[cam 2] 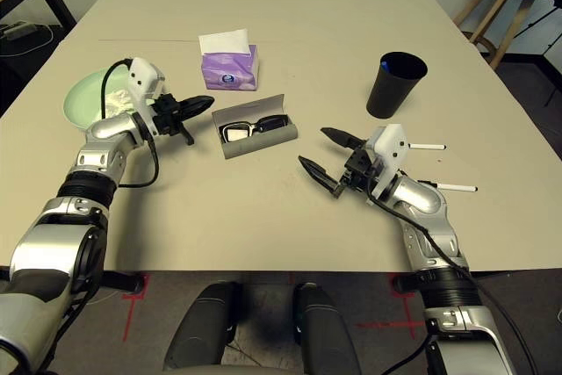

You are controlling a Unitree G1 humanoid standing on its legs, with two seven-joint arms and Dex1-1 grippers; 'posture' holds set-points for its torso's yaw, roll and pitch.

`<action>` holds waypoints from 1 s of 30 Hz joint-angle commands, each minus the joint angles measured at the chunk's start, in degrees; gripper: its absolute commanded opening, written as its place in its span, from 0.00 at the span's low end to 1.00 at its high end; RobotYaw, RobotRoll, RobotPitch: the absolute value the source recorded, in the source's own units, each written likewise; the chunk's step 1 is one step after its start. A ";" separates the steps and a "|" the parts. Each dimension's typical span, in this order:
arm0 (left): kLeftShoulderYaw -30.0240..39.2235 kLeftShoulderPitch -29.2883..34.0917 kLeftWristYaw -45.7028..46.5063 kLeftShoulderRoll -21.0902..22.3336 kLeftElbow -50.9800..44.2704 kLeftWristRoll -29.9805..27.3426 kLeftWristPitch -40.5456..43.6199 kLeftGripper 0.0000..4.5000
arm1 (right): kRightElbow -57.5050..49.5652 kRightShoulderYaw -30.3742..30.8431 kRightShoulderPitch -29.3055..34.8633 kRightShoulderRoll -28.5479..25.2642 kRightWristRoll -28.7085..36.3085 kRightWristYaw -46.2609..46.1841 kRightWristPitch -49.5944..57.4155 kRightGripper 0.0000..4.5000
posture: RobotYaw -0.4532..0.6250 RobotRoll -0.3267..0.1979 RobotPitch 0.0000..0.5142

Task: Organize and tidy the items on the table.

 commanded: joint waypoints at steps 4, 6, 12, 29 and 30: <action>-1.30 -1.59 0.56 -0.91 2.98 2.75 0.42 0.01 | -0.71 0.02 -0.05 -0.41 0.53 -0.08 0.28 1.00 | 0.58 0.62 0.25; -1.66 -1.42 0.44 -1.13 3.09 3.21 0.80 0.01 | -0.81 0.00 -0.14 -0.40 0.57 -0.13 0.34 1.00 | 0.58 0.62 0.24; -2.34 -0.56 -2.06 -1.35 1.84 3.64 2.16 0.01 | -0.80 -0.06 -0.29 -0.35 0.62 -0.26 0.31 1.00 | 0.58 0.62 0.24; -3.69 3.04 -9.84 -0.21 -4.44 3.03 9.92 0.01 | -1.19 0.13 -1.06 -0.09 0.74 -0.46 0.86 1.00 | 0.58 0.62 0.24; -4.00 3.51 -10.63 -0.03 -5.38 3.06 11.33 0.01 | -1.19 0.09 -1.13 -0.11 0.76 -0.48 0.87 1.00 | 0.58 0.62 0.24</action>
